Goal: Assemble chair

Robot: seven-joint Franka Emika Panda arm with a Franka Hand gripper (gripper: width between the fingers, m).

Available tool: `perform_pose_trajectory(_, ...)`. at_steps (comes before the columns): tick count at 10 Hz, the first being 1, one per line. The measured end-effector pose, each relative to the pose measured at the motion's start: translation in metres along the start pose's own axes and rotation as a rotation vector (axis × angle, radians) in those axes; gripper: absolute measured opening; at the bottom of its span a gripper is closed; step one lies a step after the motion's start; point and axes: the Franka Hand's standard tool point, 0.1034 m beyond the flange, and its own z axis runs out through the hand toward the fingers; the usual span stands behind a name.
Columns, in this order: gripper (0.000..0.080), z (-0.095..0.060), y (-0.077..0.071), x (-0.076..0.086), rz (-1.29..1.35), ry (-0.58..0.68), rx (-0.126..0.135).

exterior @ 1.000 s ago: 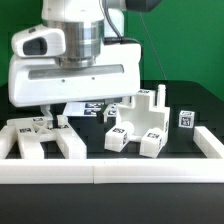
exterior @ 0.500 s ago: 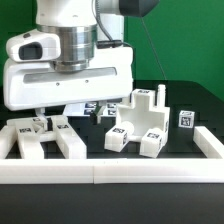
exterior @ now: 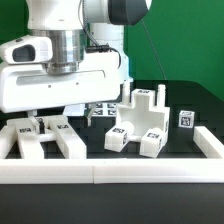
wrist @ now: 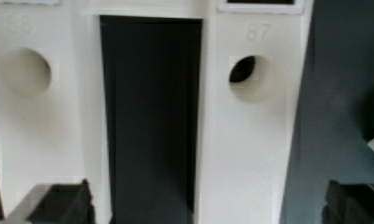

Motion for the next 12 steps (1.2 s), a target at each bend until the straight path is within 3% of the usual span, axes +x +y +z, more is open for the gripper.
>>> perform_pose_trajectory(5,0.0649,0.015,-0.007,0.006,-0.019,-0.01,0.008)
perform_pose_trajectory(12,0.0649,0.038,-0.012,-0.002,-0.023,-0.031,0.012)
